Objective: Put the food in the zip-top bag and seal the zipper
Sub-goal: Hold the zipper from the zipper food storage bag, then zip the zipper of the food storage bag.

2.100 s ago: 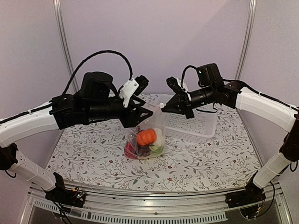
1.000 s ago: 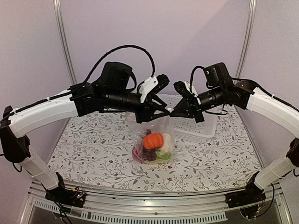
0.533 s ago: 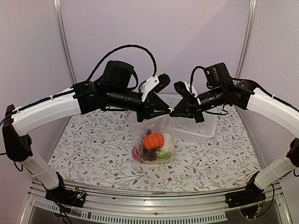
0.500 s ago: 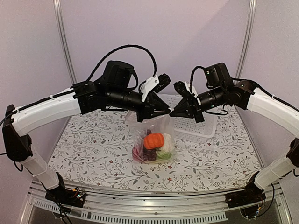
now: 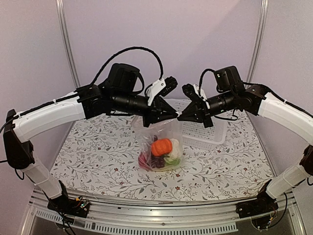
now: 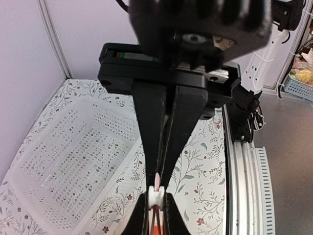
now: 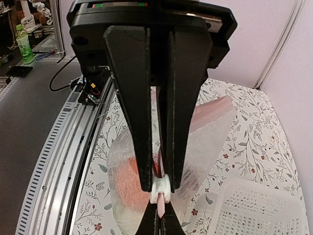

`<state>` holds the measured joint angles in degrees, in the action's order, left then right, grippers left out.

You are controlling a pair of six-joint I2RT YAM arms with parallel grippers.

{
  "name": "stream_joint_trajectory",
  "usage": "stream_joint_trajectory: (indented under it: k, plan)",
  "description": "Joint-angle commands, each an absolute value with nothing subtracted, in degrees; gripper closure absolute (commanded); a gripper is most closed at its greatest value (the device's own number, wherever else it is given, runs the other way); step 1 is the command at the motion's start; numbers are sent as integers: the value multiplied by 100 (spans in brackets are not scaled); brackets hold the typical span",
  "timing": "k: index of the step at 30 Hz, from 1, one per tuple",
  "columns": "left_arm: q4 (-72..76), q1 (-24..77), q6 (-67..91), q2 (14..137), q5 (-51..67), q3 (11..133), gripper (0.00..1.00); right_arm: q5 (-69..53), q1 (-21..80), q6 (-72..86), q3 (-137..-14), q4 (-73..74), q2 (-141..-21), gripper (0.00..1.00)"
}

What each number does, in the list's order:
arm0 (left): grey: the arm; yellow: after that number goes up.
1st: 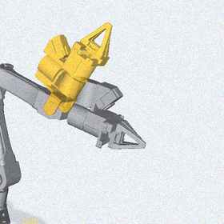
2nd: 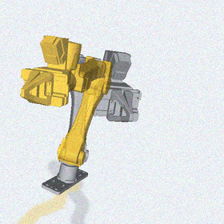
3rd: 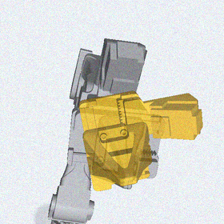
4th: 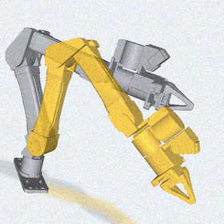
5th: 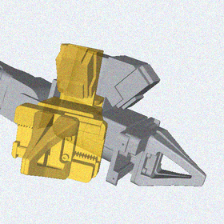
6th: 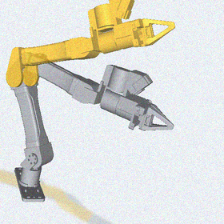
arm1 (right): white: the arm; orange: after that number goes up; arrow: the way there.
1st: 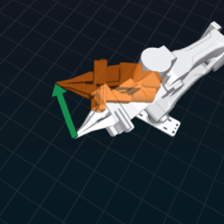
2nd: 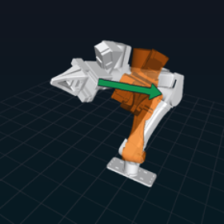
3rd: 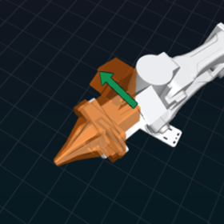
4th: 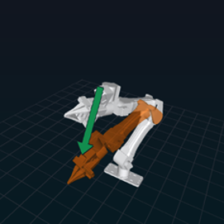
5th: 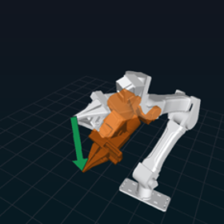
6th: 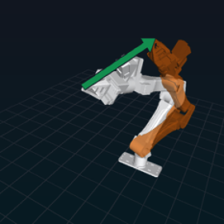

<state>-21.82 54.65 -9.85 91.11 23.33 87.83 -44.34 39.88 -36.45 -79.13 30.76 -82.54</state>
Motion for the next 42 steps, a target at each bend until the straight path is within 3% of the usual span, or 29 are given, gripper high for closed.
stream_joint_trajectory:
  k: [1, 42]
  plan:
    - [-2372, 5236, -929, 9146, 2250, 8853, 100, -4577, 3687, -3416, -7791, 2792, -8001, 100]
    - [-2661, 4750, -872, 8538, 1782, 7691, 100, -4105, 2261, -3914, -7423, 3032, -7695, 100]
